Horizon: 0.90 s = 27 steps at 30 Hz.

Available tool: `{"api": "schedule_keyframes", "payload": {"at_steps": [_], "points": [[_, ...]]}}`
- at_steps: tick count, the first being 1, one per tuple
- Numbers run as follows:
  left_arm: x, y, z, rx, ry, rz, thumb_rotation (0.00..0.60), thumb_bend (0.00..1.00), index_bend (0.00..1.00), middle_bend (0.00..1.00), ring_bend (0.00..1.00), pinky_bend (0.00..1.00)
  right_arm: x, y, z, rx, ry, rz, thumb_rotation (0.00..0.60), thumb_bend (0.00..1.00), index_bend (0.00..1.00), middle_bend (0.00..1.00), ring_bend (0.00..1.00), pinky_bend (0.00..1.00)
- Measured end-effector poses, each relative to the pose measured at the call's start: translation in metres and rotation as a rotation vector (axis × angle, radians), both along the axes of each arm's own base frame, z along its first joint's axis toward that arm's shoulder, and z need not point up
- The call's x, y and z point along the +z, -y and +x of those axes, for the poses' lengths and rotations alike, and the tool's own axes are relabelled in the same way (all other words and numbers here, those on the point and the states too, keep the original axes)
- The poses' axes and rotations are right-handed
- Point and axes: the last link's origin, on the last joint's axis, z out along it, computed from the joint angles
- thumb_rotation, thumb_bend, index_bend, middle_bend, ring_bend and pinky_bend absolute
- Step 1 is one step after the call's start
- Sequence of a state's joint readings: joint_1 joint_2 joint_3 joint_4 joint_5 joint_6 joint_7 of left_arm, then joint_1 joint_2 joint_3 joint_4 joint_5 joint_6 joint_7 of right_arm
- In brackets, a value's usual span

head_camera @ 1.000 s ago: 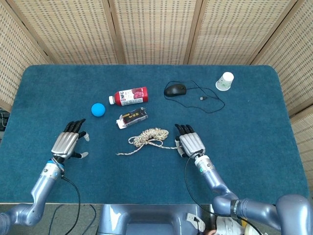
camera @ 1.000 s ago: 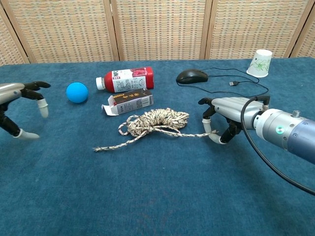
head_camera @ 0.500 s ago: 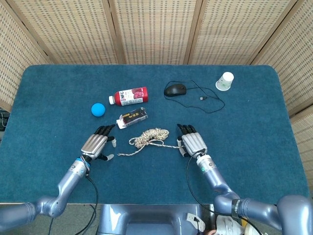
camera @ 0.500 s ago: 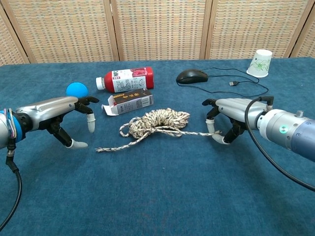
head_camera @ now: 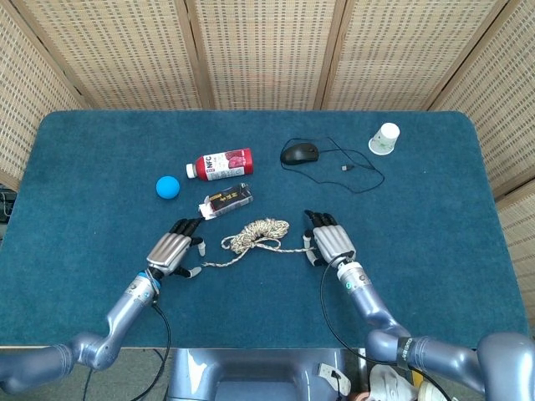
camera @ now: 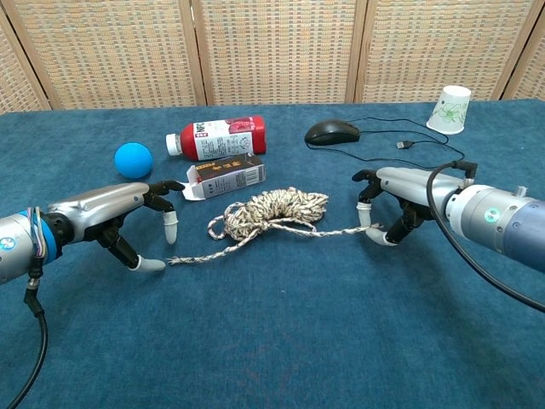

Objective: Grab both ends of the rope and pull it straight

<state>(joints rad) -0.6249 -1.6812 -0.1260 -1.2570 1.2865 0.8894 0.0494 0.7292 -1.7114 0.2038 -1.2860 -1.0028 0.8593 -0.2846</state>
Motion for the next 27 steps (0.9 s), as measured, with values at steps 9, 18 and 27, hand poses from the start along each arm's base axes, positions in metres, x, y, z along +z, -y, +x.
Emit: {"api": "schedule_keyframes", "payload": {"at_steps": [9, 18, 27], "points": [[-0.017, 0.0, -0.001, 0.026, 0.089, -0.025, 0.6, 0.27, 0.55, 0.0, 0.0, 0.0, 0.002, 0.002, -0.003, -0.048, 0.039, 0.016, 0.6, 0.44, 0.69, 0.0, 0.0, 0.0], [-0.028, -0.002, 0.003, 0.005, 0.096, -0.037, 0.6, 0.31, 0.57, 0.0, 0.0, 0.0, 0.003, 0.002, -0.002, -0.041, 0.036, 0.014, 0.6, 0.44, 0.69, 0.0, 0.0, 0.0], [-0.027, -0.004, 0.004, 0.005, 0.099, -0.044, 0.6, 0.37, 0.57, 0.0, 0.0, 0.0, 0.005, 0.003, -0.001, -0.039, 0.035, 0.014, 0.6, 0.45, 0.7, 0.0, 0.0, 0.0]]}}
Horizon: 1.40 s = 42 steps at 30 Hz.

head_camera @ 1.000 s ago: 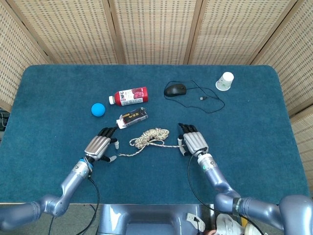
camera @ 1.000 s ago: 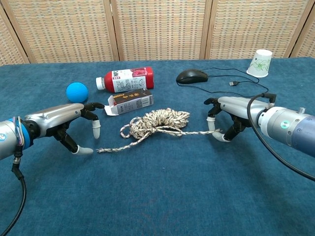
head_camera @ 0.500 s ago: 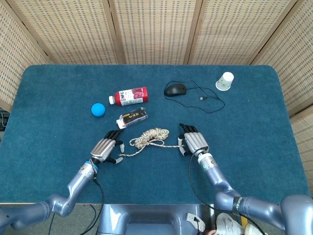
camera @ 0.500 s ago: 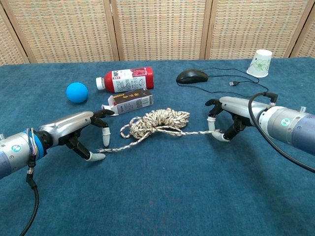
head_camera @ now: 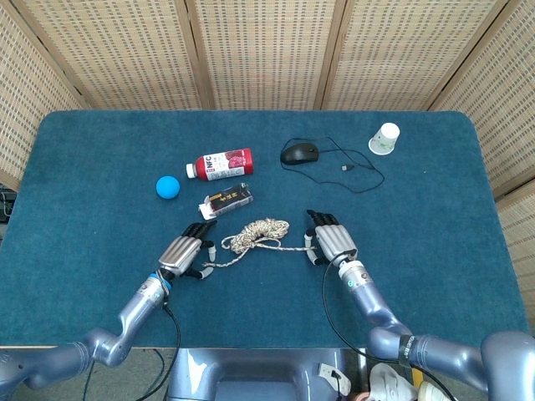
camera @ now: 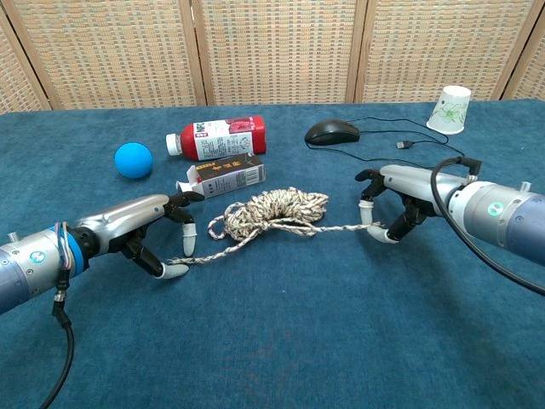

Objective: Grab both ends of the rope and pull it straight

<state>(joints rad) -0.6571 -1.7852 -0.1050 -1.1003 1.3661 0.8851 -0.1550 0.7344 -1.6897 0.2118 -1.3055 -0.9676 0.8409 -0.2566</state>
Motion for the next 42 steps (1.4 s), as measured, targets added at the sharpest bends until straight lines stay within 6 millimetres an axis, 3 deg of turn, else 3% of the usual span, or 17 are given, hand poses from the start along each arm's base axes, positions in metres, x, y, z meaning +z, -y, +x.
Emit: {"api": "schedule_keyframes", "payload": {"at_steps": [11, 20, 32, 38, 42], "points": [[0.002, -0.003, 0.001, -0.001, -0.023, -0.009, 0.6, 0.38, 0.57, 0.0, 0.0, 0.0, 0.001, -0.001, 0.0, 0.003, -0.007, -0.004, 0.6, 0.45, 0.7, 0.0, 0.0, 0.0], [0.001, -0.004, 0.001, 0.003, -0.021, -0.003, 0.6, 0.41, 0.69, 0.0, 0.0, 0.0, 0.002, -0.001, -0.001, 0.004, -0.01, -0.008, 0.6, 0.45, 0.7, 0.0, 0.0, 0.0], [0.005, -0.008, -0.001, -0.006, -0.038, 0.032, 0.6, 0.43, 0.72, 0.0, 0.0, 0.0, 0.003, -0.001, 0.001, 0.018, -0.019, -0.015, 0.6, 0.45, 0.7, 0.0, 0.0, 0.0], [0.02, -0.017, -0.01, -0.041, -0.094, 0.103, 0.6, 0.43, 0.82, 0.0, 0.0, 0.0, 0.012, 0.002, 0.0, 0.033, -0.03, -0.042, 0.6, 0.45, 0.7, 0.0, 0.0, 0.0], [0.048, -0.027, -0.026, -0.071, -0.165, 0.202, 0.6, 0.44, 0.85, 0.0, 0.0, 0.0, 0.024, 0.006, -0.004, 0.04, -0.047, -0.073, 0.6, 0.45, 0.7, 0.0, 0.0, 0.0]]}}
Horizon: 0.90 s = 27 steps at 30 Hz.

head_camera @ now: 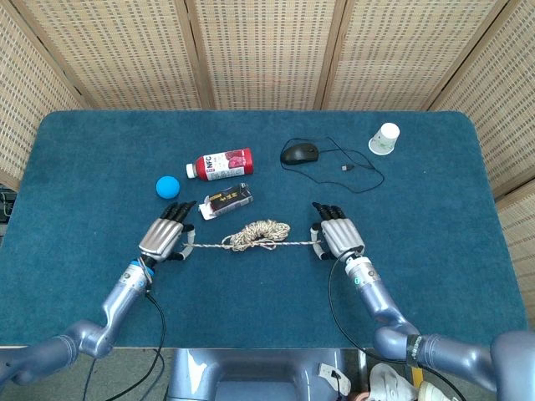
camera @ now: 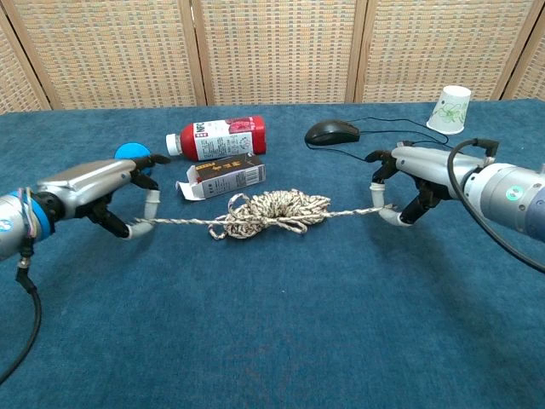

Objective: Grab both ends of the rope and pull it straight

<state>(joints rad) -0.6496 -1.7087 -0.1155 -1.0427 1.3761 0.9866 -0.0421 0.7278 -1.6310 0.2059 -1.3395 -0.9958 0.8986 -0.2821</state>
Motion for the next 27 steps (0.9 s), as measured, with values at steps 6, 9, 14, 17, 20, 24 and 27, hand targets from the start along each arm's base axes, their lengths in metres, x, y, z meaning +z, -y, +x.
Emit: {"api": "schedule_keyframes", "payload": {"at_steps": [6, 9, 14, 17, 20, 24, 27], "points": [[0.054, -0.014, -0.034, 0.007, -0.094, 0.135, 0.6, 0.44, 0.86, 0.0, 0.0, 0.0, 0.025, 0.011, -0.016, 0.007, -0.064, -0.074, 0.6, 0.45, 0.71, 0.0, 0.0, 0.0], [0.083, -0.019, -0.055, 0.033, -0.133, 0.19, 0.6, 0.44, 0.86, 0.0, 0.0, 0.0, 0.04, 0.018, -0.028, -0.005, -0.101, -0.113, 0.6, 0.45, 0.71, 0.0, 0.0, 0.0], [0.122, -0.025, -0.086, 0.087, -0.178, 0.252, 0.6, 0.44, 0.86, 0.0, 0.0, 0.0, 0.071, 0.029, -0.055, -0.042, -0.169, -0.172, 0.6, 0.45, 0.71, 0.0, 0.0, 0.0], [0.137, -0.028, -0.102, 0.121, -0.192, 0.273, 0.6, 0.44, 0.86, 0.0, 0.0, 0.0, 0.083, 0.031, -0.07, -0.07, -0.2, -0.186, 0.6, 0.45, 0.71, 0.0, 0.0, 0.0], [0.145, -0.029, -0.114, 0.148, -0.195, 0.282, 0.6, 0.44, 0.86, 0.0, 0.0, 0.0, 0.088, 0.03, -0.082, -0.092, -0.217, -0.187, 0.6, 0.45, 0.71, 0.0, 0.0, 0.0], [0.141, -0.029, -0.121, 0.163, -0.184, 0.273, 0.6, 0.44, 0.86, 0.0, 0.0, 0.0, 0.088, 0.028, -0.09, -0.108, -0.222, -0.179, 0.6, 0.45, 0.71, 0.0, 0.0, 0.0], [0.137, -0.029, -0.12, 0.157, -0.181, 0.27, 0.6, 0.34, 0.69, 0.0, 0.0, 0.0, 0.086, 0.026, -0.091, -0.106, -0.22, -0.172, 0.6, 0.36, 0.51, 0.0, 0.0, 0.0]]}}
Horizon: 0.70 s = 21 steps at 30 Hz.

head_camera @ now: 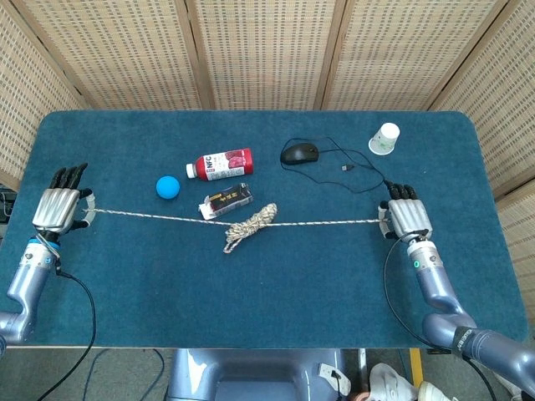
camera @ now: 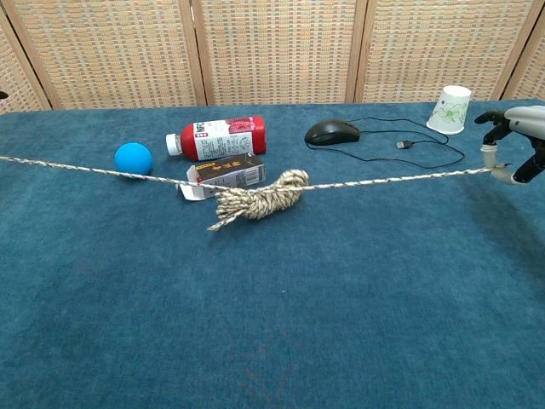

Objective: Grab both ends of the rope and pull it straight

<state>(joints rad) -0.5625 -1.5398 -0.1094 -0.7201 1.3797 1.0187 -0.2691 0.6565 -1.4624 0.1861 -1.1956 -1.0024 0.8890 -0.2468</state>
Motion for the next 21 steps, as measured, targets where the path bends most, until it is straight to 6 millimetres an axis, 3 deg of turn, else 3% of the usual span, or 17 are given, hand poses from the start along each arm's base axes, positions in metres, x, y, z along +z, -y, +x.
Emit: {"api": "schedule_keyframes", "payload": {"at_steps": [1, 2, 3, 4, 8, 12, 17, 21], "points": [[0.0, 0.0, 0.0, -0.003, 0.0, 0.001, 0.6, 0.25, 0.53, 0.0, 0.0, 0.0, -0.001, 0.0, 0.0, 0.001, 0.001, 0.002, 0.6, 0.23, 0.31, 0.0, 0.0, 0.0], [-0.001, 0.0, 0.001, -0.005, 0.0, 0.003, 0.6, 0.12, 0.28, 0.0, 0.0, 0.0, -0.001, -0.001, 0.0, 0.004, 0.002, 0.004, 0.6, 0.09, 0.13, 0.0, 0.0, 0.0], [-0.001, 0.0, 0.001, -0.008, 0.0, 0.003, 0.6, 0.02, 0.09, 0.0, 0.0, 0.0, -0.002, -0.001, 0.0, 0.005, 0.003, 0.008, 0.6, 0.02, 0.05, 0.0, 0.0, 0.0], [-0.001, 0.0, 0.0, -0.007, 0.0, 0.003, 0.6, 0.0, 0.02, 0.0, 0.0, 0.0, -0.002, -0.002, 0.0, 0.005, 0.006, 0.012, 0.6, 0.0, 0.0, 0.0, 0.0, 0.0], [-0.001, 0.002, -0.001, 0.008, 0.028, -0.01, 0.6, 0.0, 0.0, 0.0, 0.0, 0.0, -0.003, -0.004, 0.002, -0.003, 0.048, 0.027, 0.6, 0.0, 0.0, 0.0, 0.0, 0.0], [0.012, 0.005, -0.001, 0.007, 0.069, 0.0, 0.6, 0.0, 0.0, 0.0, 0.0, 0.0, 0.005, -0.007, 0.006, 0.027, 0.069, 0.014, 0.6, 0.0, 0.0, 0.0, 0.0, 0.0], [0.034, 0.016, -0.003, 0.017, 0.108, 0.043, 0.6, 0.0, 0.0, 0.0, 0.0, 0.0, 0.027, -0.021, 0.007, 0.092, 0.097, -0.032, 0.6, 0.0, 0.0, 0.0, 0.0, 0.0], [0.054, 0.036, -0.007, 0.034, 0.156, 0.099, 0.6, 0.0, 0.0, 0.0, 0.0, 0.0, 0.047, -0.041, -0.003, 0.131, 0.108, -0.084, 0.6, 0.0, 0.0, 0.0, 0.0, 0.0]]}}
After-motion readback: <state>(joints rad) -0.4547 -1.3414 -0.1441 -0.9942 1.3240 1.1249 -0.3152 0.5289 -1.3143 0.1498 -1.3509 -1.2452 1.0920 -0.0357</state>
